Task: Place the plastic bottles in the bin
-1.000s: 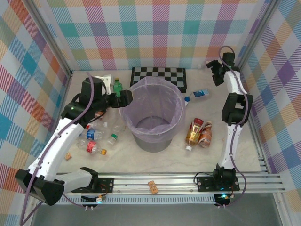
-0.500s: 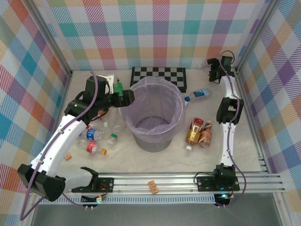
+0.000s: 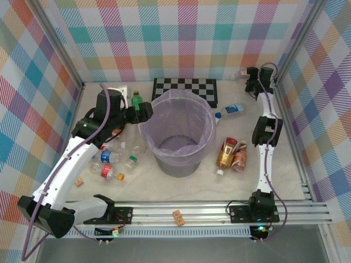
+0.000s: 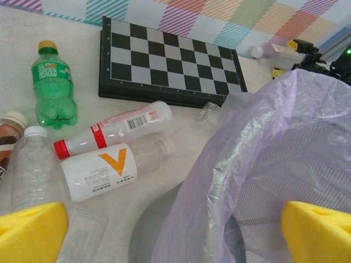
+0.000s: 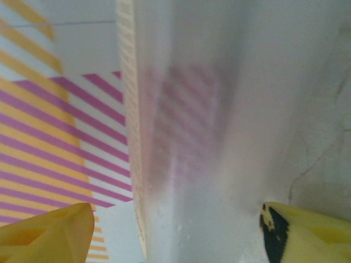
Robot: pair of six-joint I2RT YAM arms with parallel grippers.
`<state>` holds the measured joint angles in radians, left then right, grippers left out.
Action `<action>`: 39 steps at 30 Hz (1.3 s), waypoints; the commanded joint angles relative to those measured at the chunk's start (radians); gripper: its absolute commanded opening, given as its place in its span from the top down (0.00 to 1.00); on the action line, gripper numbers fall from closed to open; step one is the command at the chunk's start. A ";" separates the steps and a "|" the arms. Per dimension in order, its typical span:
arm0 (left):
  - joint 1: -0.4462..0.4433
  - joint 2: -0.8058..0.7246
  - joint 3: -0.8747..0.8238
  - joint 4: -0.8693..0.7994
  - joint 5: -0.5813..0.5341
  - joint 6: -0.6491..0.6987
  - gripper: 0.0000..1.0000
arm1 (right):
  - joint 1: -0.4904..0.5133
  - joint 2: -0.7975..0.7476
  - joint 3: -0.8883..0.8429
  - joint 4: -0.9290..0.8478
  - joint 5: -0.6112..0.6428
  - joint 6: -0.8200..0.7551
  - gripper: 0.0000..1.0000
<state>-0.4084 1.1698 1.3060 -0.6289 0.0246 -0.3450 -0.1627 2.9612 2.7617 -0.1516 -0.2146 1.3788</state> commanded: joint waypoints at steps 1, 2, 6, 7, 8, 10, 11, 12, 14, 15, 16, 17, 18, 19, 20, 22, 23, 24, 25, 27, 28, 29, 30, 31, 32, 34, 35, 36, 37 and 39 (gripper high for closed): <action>-0.006 -0.011 -0.001 0.008 -0.028 -0.019 0.01 | 0.007 0.100 -0.014 -0.051 0.010 0.020 0.27; -0.007 -0.008 -0.003 0.012 -0.030 -0.023 0.01 | 0.005 0.102 -0.016 -0.052 0.012 0.016 0.32; -0.006 -0.002 -0.012 0.026 -0.035 -0.029 0.01 | -0.002 0.105 -0.020 -0.049 0.006 0.016 0.47; -0.007 -0.001 -0.013 0.027 -0.038 -0.028 0.01 | -0.003 0.101 -0.025 -0.048 0.006 0.013 0.49; -0.007 0.000 -0.014 0.027 -0.040 -0.029 0.01 | -0.005 0.096 -0.033 -0.047 0.005 0.011 0.51; -0.005 0.003 -0.015 0.027 -0.043 -0.029 0.01 | -0.013 0.073 -0.066 -0.037 -0.009 0.007 0.53; -0.007 0.003 -0.015 0.029 -0.043 -0.028 0.01 | -0.015 0.057 -0.087 -0.034 -0.012 0.000 0.54; -0.007 0.003 -0.016 0.029 -0.044 -0.030 0.01 | -0.020 0.030 -0.121 -0.033 -0.013 -0.009 0.54; -0.006 0.001 -0.016 0.028 -0.049 -0.032 0.01 | -0.025 -0.045 -0.231 0.001 -0.002 -0.022 0.55; -0.007 -0.002 -0.017 0.029 -0.051 -0.032 0.01 | -0.027 -0.098 -0.319 0.042 0.009 -0.025 0.55; -0.006 -0.005 -0.018 0.029 -0.055 -0.033 0.01 | -0.031 -0.156 -0.405 0.088 0.023 -0.023 0.55; -0.007 -0.008 -0.020 0.029 -0.055 -0.034 0.01 | -0.036 -0.202 -0.494 0.118 0.030 -0.017 0.55; -0.006 -0.012 -0.025 0.032 -0.058 -0.037 0.01 | -0.042 -0.257 -0.589 0.151 0.033 -0.001 0.55; -0.006 -0.018 -0.029 0.033 -0.061 -0.039 0.01 | -0.049 -0.311 -0.693 0.200 0.035 0.019 0.54; -0.006 -0.023 -0.033 0.034 -0.063 -0.040 0.01 | -0.056 -0.354 -0.783 0.248 0.038 0.035 0.54; -0.005 -0.033 -0.038 0.030 -0.073 -0.041 0.01 | -0.074 -0.452 -0.964 0.323 0.046 0.051 0.54; -0.005 -0.035 -0.036 0.024 -0.073 -0.039 0.01 | -0.085 -0.489 -1.025 0.341 0.030 0.051 0.53; -0.005 -0.040 -0.035 0.019 -0.074 -0.038 0.01 | -0.097 -0.536 -1.106 0.377 0.009 0.051 0.52; -0.006 -0.045 -0.035 0.014 -0.073 -0.036 0.01 | -0.103 -0.590 -1.189 0.422 0.002 0.048 0.52; -0.004 -0.053 -0.034 0.014 -0.071 -0.033 0.01 | -0.111 -0.688 -1.305 0.450 -0.003 0.018 0.52; -0.004 -0.055 -0.033 0.015 -0.071 -0.032 0.01 | -0.112 -0.733 -1.339 0.438 -0.005 -0.012 0.51; -0.004 -0.056 -0.033 0.017 -0.070 -0.031 0.01 | -0.109 -0.762 -1.349 0.413 -0.012 -0.037 0.50; -0.004 -0.057 -0.033 0.019 -0.069 -0.030 0.01 | -0.109 -0.783 -1.346 0.391 -0.024 -0.061 0.48; -0.004 -0.057 -0.035 0.023 -0.070 -0.029 0.00 | -0.110 -0.791 -1.337 0.372 -0.036 -0.076 0.46; -0.004 -0.056 -0.037 0.024 -0.072 -0.028 0.00 | -0.111 -0.792 -1.325 0.359 -0.044 -0.084 0.44; -0.004 -0.054 -0.039 0.026 -0.075 -0.029 0.00 | -0.112 -0.780 -1.284 0.311 -0.043 -0.110 0.39; -0.004 -0.052 -0.043 0.027 -0.074 -0.029 0.00 | -0.111 -0.775 -1.264 0.296 -0.047 -0.116 0.36; -0.004 -0.051 -0.043 0.029 -0.074 -0.029 0.00 | -0.110 -0.769 -1.247 0.283 -0.051 -0.120 0.30; -0.004 -0.050 -0.044 0.032 -0.074 -0.030 0.00 | -0.109 -0.765 -1.231 0.268 -0.054 -0.128 0.26; -0.004 -0.049 -0.046 0.035 -0.074 -0.032 0.00 | -0.108 -0.755 -1.201 0.228 -0.064 -0.138 0.20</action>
<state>-0.4084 1.1282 1.2701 -0.6212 -0.0395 -0.3748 -0.2798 2.2093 1.5059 0.1474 -0.2489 1.2900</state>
